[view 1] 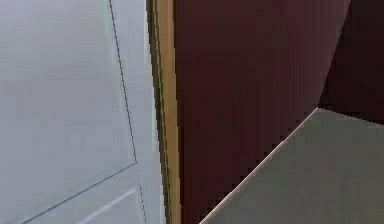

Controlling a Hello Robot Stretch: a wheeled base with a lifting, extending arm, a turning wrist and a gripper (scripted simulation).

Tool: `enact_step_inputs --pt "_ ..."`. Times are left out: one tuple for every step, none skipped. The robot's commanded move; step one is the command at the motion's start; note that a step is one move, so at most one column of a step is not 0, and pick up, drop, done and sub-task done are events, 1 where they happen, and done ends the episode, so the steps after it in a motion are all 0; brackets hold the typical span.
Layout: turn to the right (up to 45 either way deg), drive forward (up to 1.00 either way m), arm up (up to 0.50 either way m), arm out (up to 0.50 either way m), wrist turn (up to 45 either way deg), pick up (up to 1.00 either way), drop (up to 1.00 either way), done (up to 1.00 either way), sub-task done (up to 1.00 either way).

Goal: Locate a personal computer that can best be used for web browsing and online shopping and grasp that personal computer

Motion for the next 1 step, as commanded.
enact_step_inputs --pt "45.0 0.0 0.0 0.0 0.0 0.0 0.0 0.0 0.0"
